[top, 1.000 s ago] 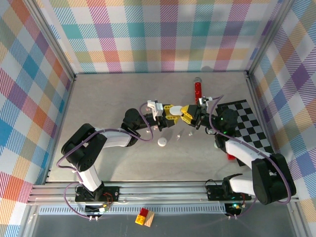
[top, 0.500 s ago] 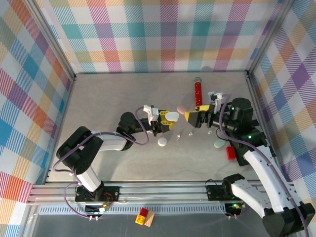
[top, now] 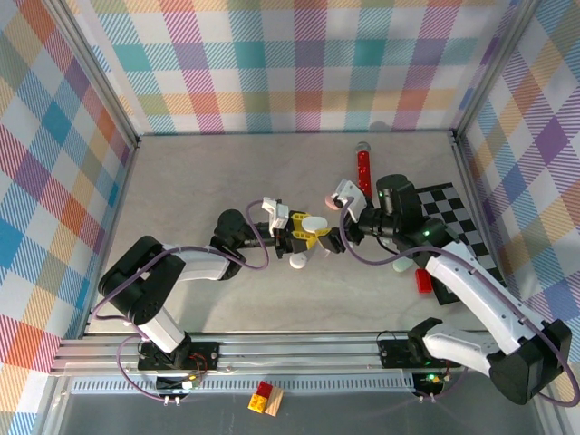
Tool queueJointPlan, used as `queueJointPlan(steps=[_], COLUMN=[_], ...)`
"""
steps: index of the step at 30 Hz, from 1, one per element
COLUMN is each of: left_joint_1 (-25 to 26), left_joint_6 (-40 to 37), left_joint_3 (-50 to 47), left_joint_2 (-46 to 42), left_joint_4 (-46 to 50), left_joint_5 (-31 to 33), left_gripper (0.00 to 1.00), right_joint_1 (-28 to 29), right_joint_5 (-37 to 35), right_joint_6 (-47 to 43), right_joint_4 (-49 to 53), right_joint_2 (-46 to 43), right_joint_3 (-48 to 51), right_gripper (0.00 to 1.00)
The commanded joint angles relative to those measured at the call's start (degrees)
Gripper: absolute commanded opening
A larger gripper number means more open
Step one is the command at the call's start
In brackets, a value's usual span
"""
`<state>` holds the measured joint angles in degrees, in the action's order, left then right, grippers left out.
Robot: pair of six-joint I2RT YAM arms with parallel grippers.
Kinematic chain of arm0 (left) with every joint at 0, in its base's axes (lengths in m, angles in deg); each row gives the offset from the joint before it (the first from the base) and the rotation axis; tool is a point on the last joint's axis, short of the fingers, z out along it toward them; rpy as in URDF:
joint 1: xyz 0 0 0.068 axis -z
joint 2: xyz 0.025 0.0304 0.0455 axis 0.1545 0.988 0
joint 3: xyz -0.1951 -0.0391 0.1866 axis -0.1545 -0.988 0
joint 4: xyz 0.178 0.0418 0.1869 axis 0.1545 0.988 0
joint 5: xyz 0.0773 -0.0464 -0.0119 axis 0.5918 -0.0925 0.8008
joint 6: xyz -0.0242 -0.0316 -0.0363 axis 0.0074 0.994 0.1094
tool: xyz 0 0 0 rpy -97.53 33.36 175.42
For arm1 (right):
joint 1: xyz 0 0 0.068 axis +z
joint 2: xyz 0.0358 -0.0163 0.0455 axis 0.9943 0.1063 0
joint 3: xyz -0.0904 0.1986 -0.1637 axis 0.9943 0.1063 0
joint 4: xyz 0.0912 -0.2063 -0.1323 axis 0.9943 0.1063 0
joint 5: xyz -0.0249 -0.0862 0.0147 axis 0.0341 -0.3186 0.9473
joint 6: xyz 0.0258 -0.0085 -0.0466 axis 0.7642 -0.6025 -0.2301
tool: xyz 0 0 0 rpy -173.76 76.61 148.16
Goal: Insert the wireless bluetooth earbuds into the charging case
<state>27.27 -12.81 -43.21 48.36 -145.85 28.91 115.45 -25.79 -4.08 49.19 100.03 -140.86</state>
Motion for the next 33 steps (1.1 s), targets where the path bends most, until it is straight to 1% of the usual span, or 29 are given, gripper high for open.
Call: queueJointPlan(steps=[1,5,9,16,22,26,29,33], left_joint_1=[-0.39,-0.39,-0.39,-0.39,-0.39,-0.39,-0.77,-2.15], left_joint_6=[1.46,3.24,3.02,2.66,2.05,1.83,1.14,0.21], left_joint_3=[0.16,1.58,1.63,1.37,1.45,1.23,0.63,-0.63], left_joint_2=[-1.24,-0.71,-0.79,-0.27,-0.61,-0.72,-0.92,-1.44], left_joint_4=[-2.08,-2.10,-2.08,-2.13,-2.08,-2.09,-2.15,-2.23], left_joint_5=[-3.33,-4.96,-5.33,-5.59,-5.61,-5.55,-4.69,-3.63], left_gripper=[0.35,0.35,0.35,0.35,0.35,0.35,0.35,0.35], right_joint_1=[0.53,0.71,0.71,0.71,0.71,0.71,0.70,0.19], right_joint_5=[-4.74,-7.13,-10.31,-11.89,-12.68,-12.14,-9.40,-7.51], right_joint_6=[-2.56,-1.89,-0.53,1.93,2.68,3.60,3.55,8.83], right_joint_4=[-2.90,-4.94,-7.55,-11.88,-11.49,-11.31,-10.77,-11.97], right_joint_2=[-0.07,-0.85,-1.56,-2.97,-2.71,-3.49,-4.72,-7.57], right_joint_3=[-1.08,0.33,1.43,2.39,1.34,0.90,0.91,2.12], right_gripper=[0.99,0.99,0.99,0.99,0.99,0.99,0.99,0.99])
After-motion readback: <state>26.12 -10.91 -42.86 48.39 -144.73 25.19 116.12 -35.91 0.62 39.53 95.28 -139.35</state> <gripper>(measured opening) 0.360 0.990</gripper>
